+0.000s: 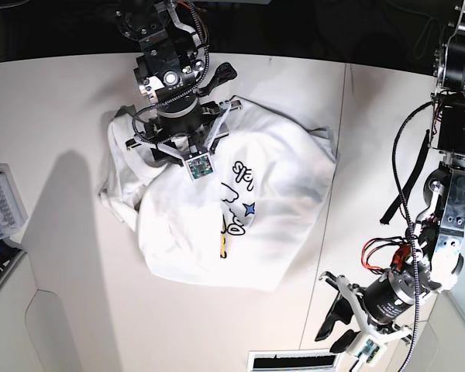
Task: Layout the t-shirt on the table in an organized manner, then fold the t-shirt properly
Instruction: 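Carry the t-shirt with the left gripper toward the right gripper, then grasp the t-shirt hem with the right gripper and pull it away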
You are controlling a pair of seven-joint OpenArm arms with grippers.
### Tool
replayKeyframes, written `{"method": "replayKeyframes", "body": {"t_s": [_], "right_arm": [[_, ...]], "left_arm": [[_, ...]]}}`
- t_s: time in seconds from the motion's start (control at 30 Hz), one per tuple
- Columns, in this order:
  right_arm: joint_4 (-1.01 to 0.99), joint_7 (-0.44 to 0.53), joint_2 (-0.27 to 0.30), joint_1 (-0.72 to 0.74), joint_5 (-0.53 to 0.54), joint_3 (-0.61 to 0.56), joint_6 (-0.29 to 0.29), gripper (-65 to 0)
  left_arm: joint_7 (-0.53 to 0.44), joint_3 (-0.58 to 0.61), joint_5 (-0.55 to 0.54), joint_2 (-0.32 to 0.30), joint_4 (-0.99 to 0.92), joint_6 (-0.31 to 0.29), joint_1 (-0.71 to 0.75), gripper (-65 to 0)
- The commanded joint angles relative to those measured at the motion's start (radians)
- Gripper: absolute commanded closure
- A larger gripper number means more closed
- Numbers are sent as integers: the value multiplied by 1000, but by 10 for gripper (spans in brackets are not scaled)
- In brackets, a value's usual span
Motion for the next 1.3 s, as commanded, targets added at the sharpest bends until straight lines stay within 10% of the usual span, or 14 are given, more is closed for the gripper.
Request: {"method": "replayKeyframes", "body": {"t_s": [0.0,0.17,0.63,1.27], "right_arm": [[30,25,-12,-4,36,13,25,-295],[43,37,-66,-34,221,62,97,-295],[123,72,-86,-99,202,193,97,-295],[63,118,-103,-109,545,379,242,-295]], "left_arm": [[-19,-8,-10,-11,15,5,-19,-251],[-27,-8,-9,-11,15,5,48,-251],[-34,-8,32,-26,15,5,96,-251],[-58,-8,35,-30,15,5,95,-251]]}}
